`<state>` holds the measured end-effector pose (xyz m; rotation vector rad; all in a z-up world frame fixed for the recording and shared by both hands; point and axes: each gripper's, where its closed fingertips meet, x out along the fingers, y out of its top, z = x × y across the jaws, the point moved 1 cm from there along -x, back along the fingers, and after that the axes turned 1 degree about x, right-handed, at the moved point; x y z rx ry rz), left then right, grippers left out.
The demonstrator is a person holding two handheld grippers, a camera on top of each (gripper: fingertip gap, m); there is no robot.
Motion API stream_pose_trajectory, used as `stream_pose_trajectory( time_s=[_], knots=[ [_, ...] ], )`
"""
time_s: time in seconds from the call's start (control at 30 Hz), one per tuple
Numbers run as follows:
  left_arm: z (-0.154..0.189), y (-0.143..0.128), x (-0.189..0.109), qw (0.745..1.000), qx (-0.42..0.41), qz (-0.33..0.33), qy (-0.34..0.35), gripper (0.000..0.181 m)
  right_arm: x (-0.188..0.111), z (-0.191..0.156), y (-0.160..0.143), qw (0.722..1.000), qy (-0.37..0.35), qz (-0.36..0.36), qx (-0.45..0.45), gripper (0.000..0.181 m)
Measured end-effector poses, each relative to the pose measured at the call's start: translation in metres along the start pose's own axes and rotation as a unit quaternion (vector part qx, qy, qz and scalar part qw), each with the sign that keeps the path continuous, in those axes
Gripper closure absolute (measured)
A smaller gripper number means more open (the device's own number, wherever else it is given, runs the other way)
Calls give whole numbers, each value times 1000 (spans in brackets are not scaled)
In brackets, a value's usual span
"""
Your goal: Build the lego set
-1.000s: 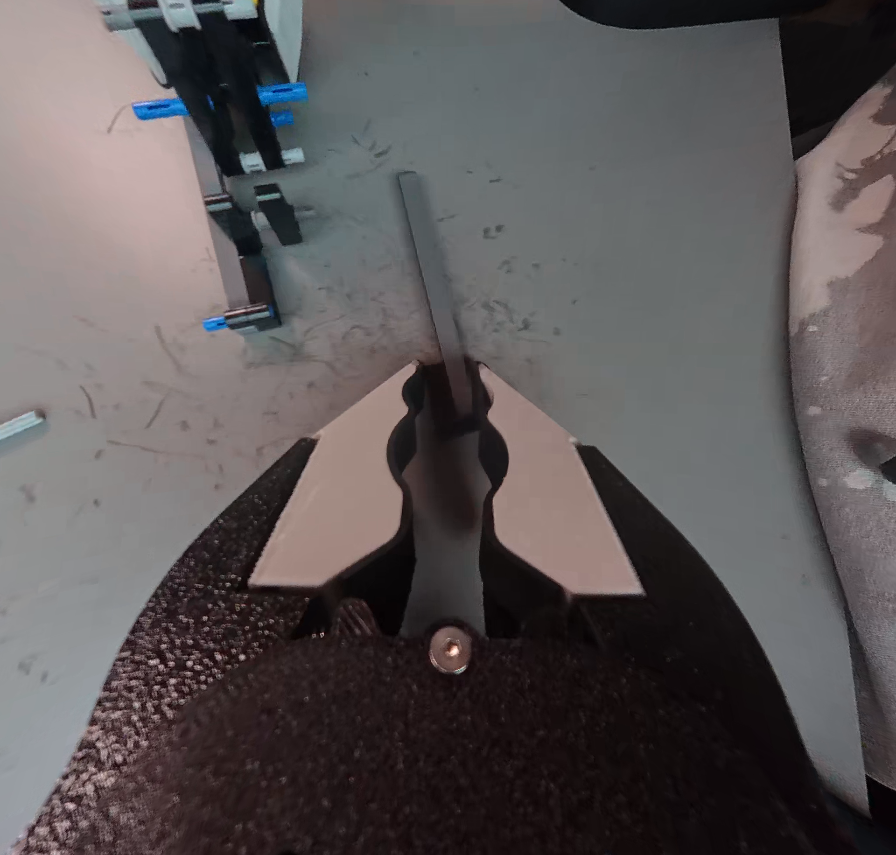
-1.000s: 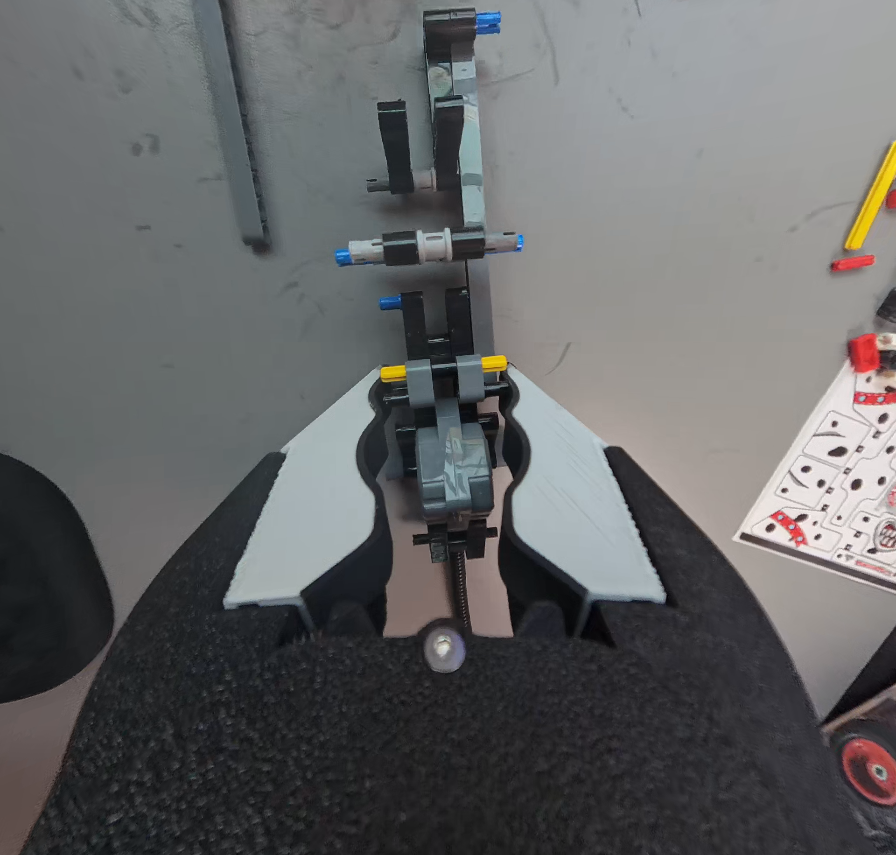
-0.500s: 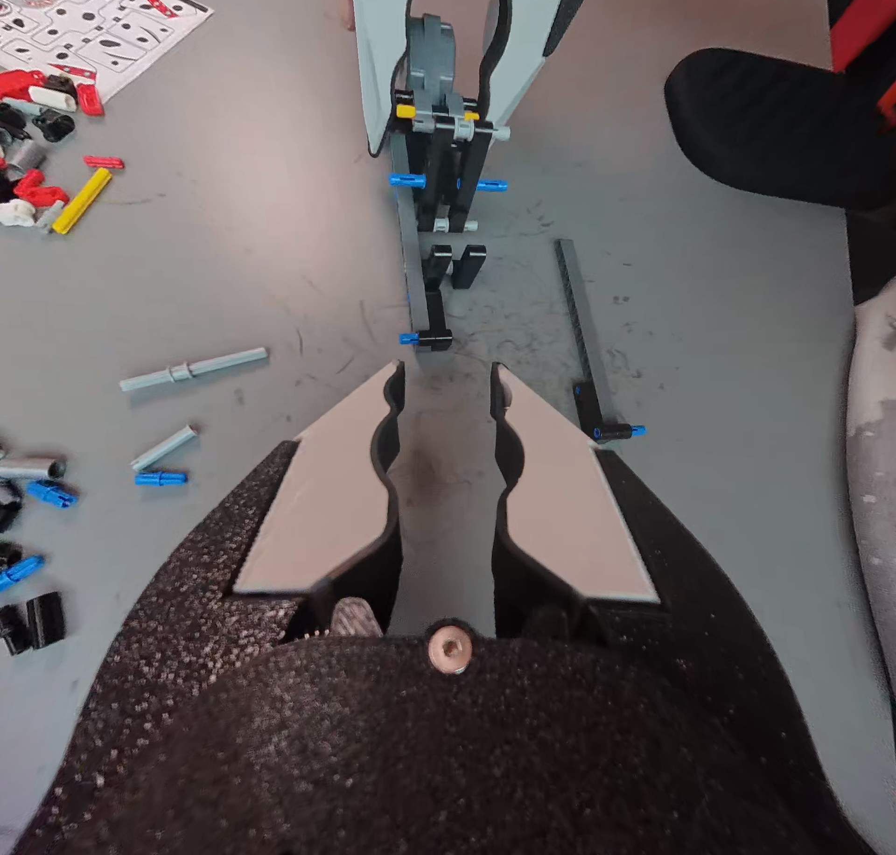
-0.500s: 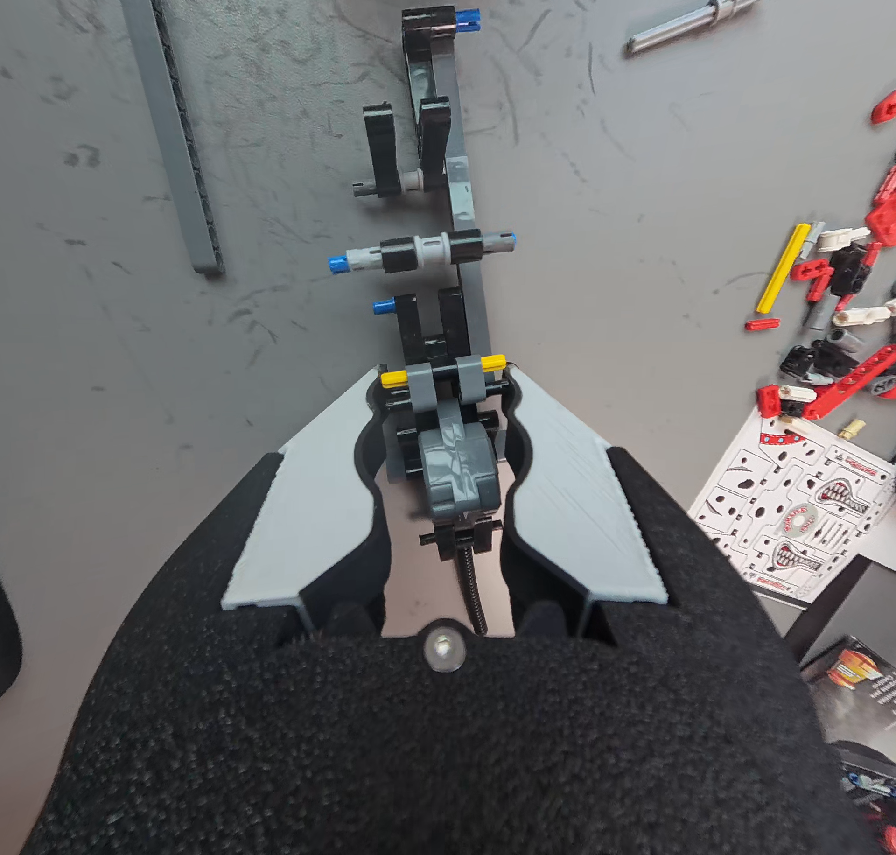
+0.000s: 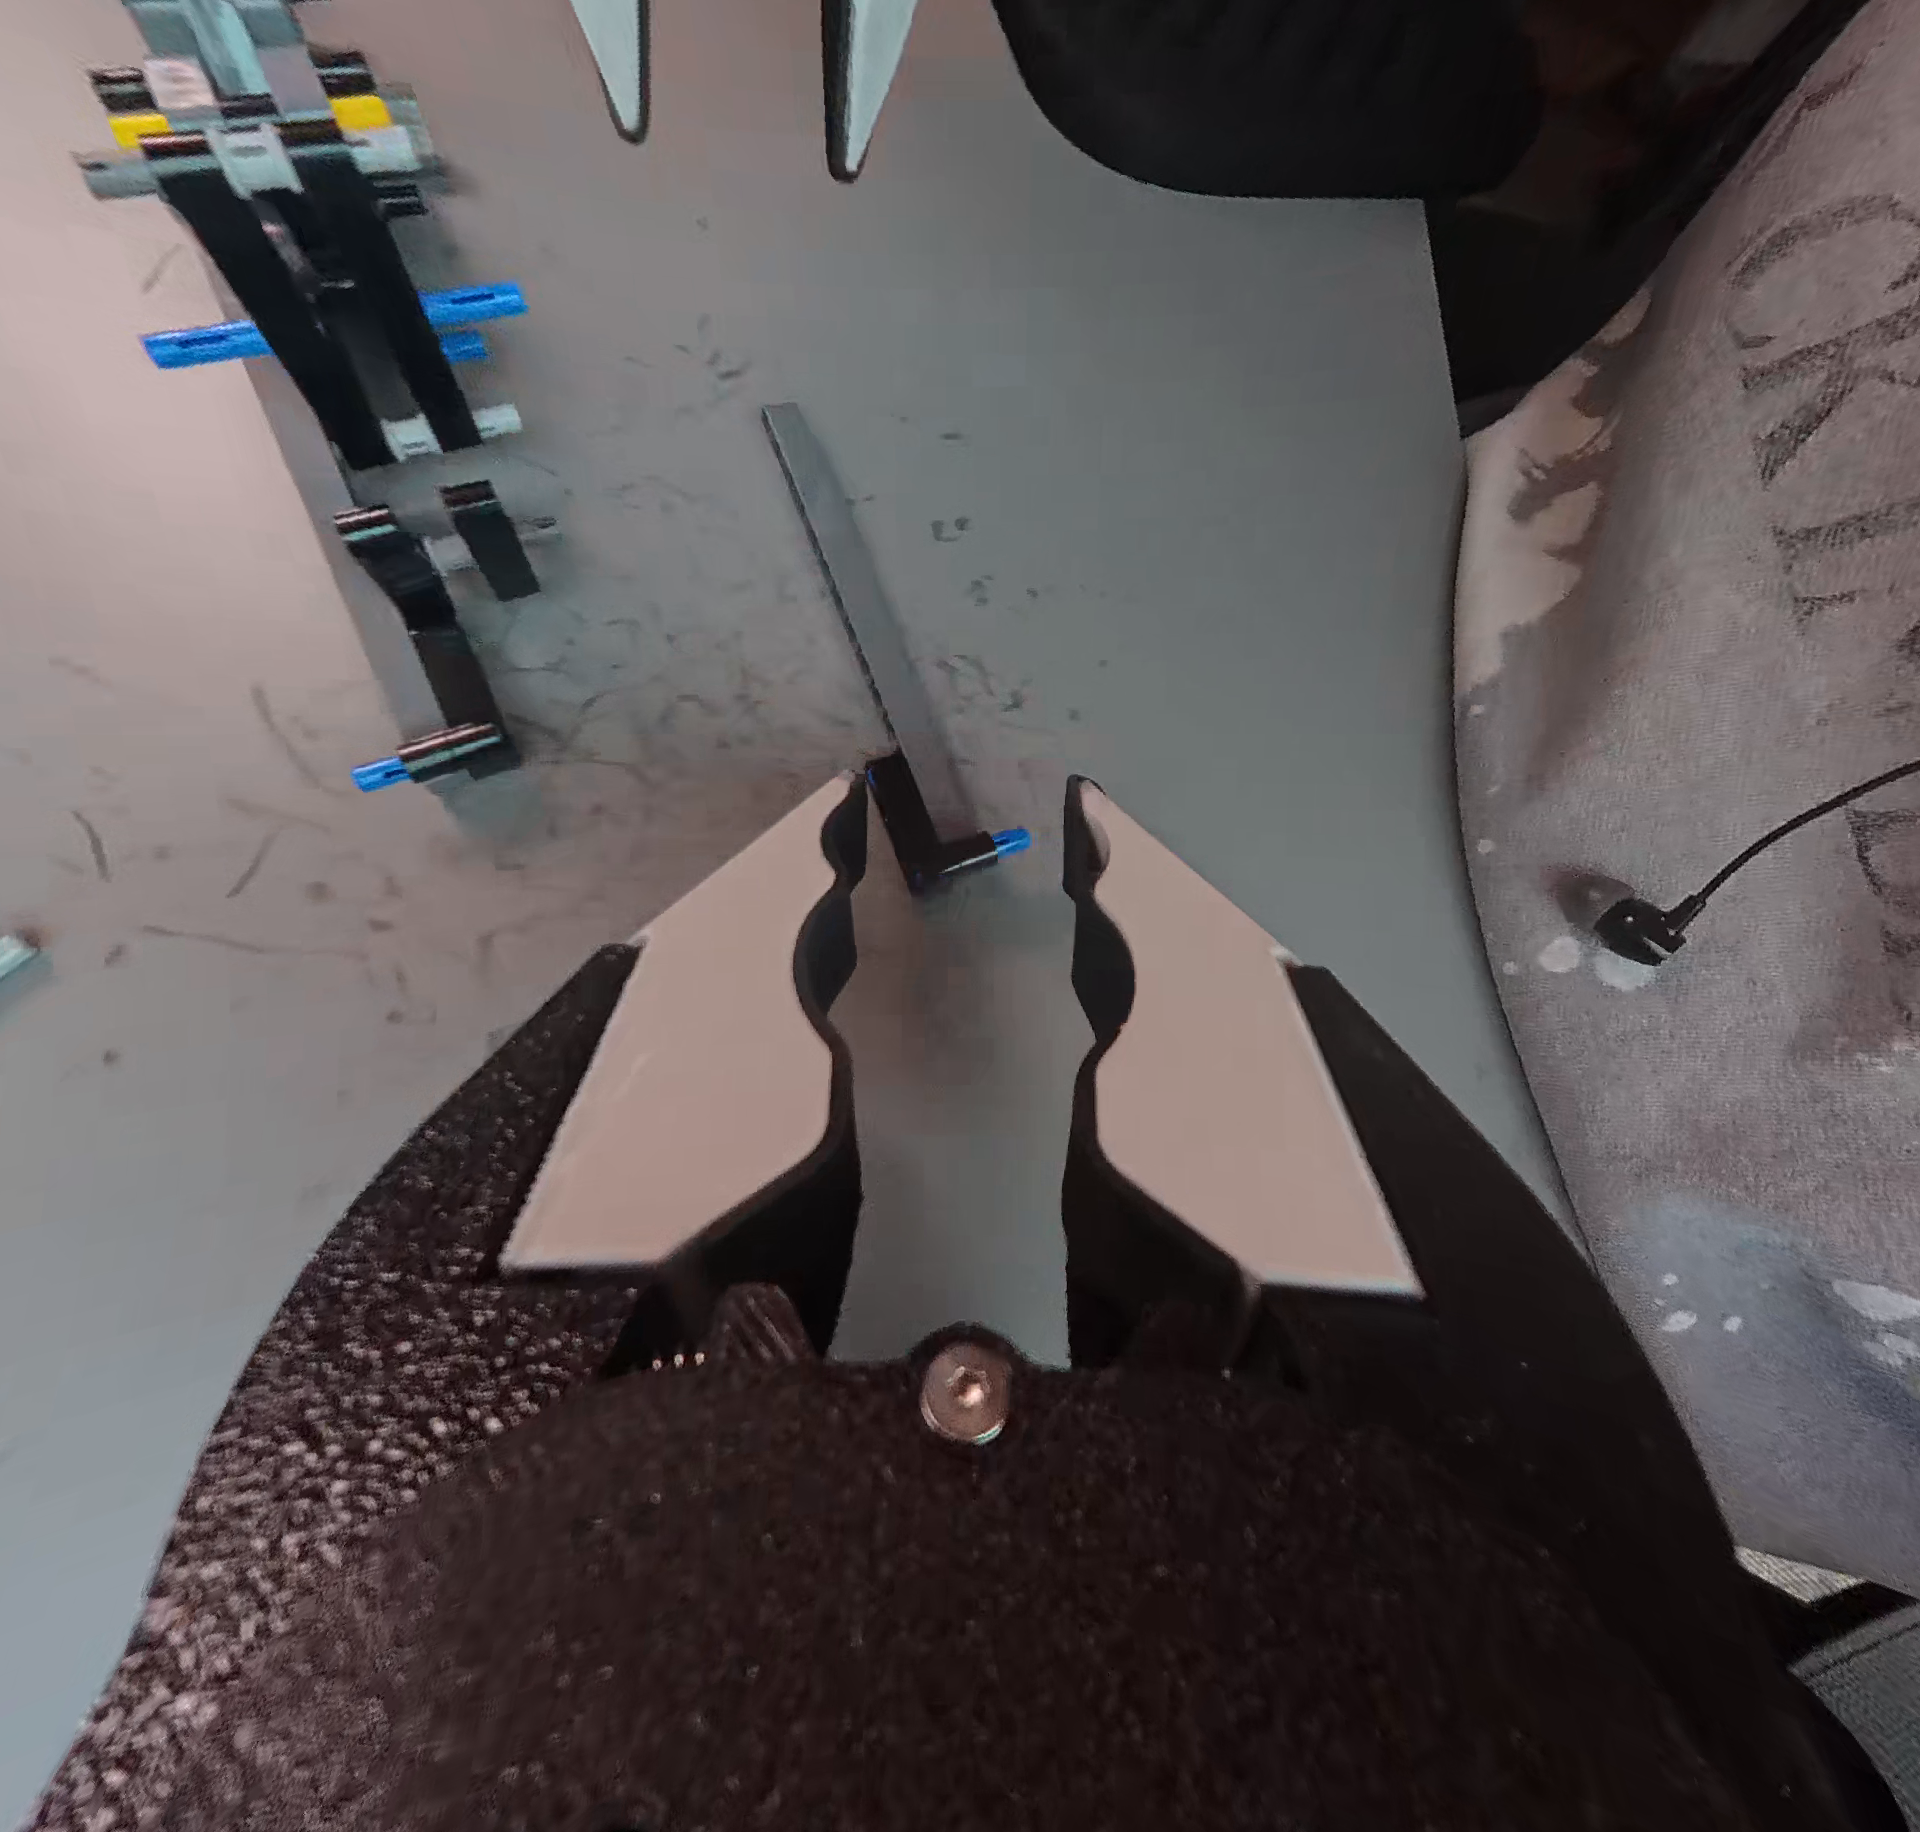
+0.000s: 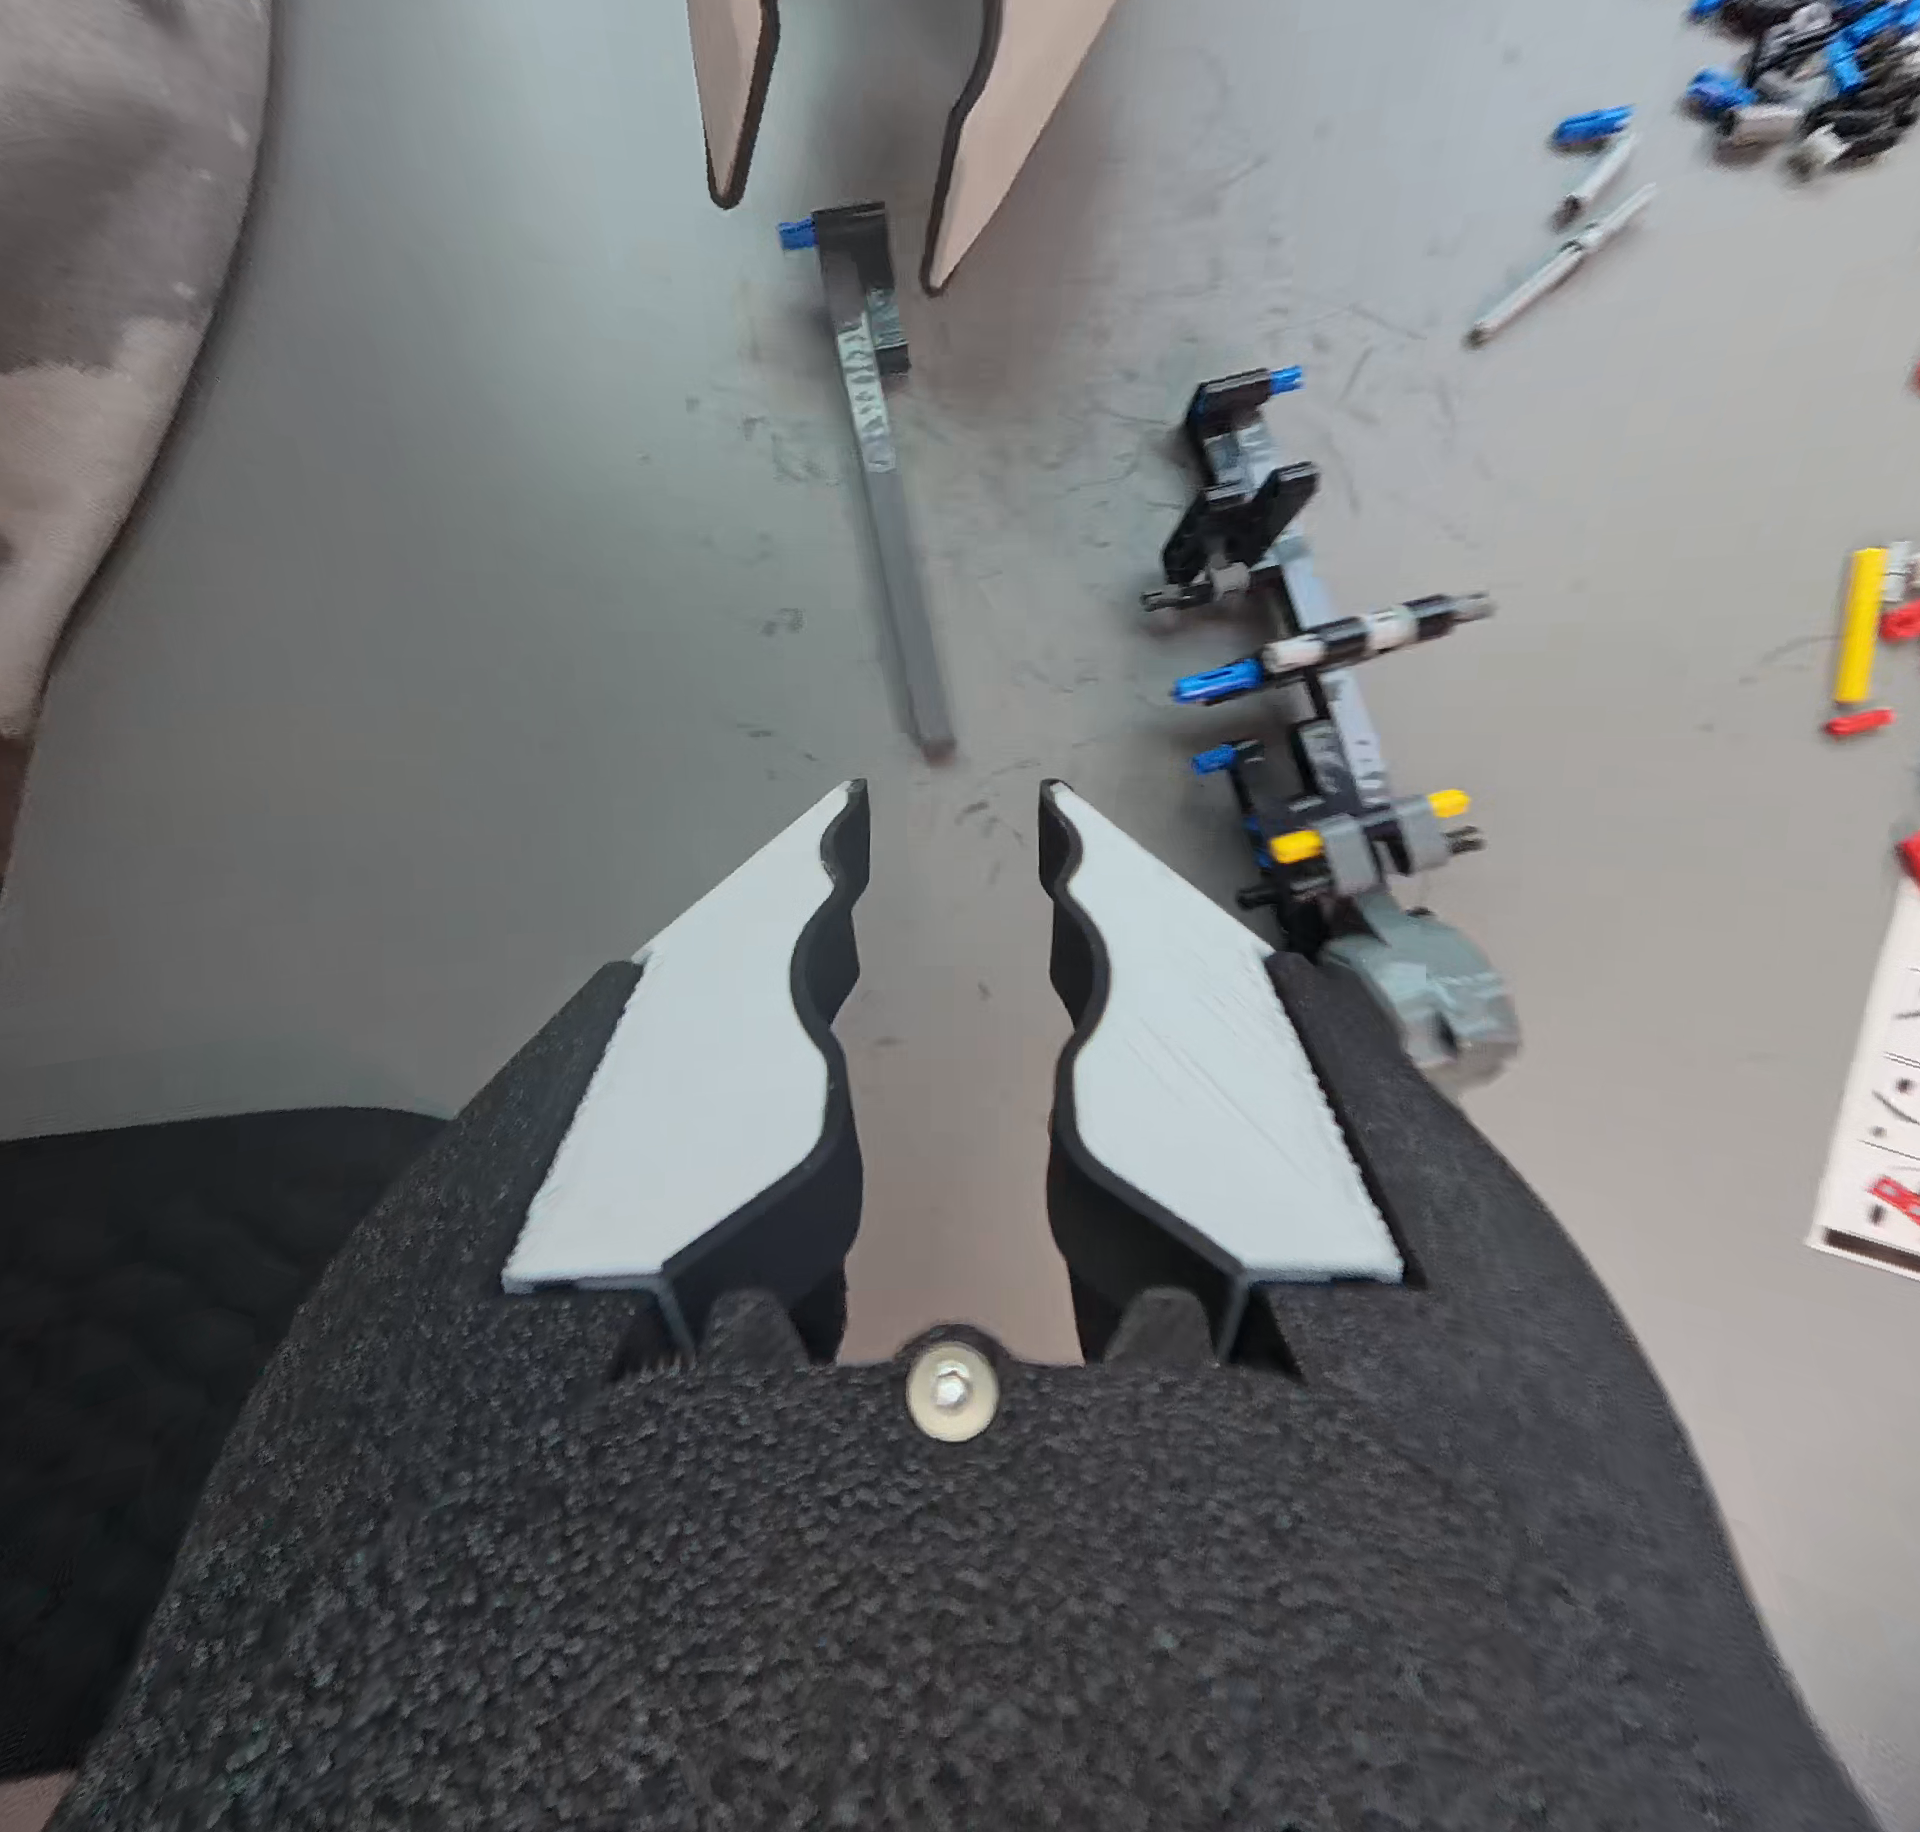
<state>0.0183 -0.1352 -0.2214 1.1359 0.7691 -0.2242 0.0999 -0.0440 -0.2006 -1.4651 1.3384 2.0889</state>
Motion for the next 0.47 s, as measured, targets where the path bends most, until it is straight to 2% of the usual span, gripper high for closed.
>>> stream_pose_trajectory(
  time_s=[0.13,0.23,0.37,0.47],
  knots=[
    [1,-4,15,999,21,-30,13,140,38,-13,-9,1000,14,-4,19,147],
    [-1,-5,20,998,35,-41,34,145,39,-9,2,999,20,27,32,163],
    [-4,-6,20,997,38,-45,47,146,47,-8,3,999,34,10,22,169],
    [-16,-9,13,996,36,-46,73,157,50,-3,7,999,33,13,19,173]
  ],
)
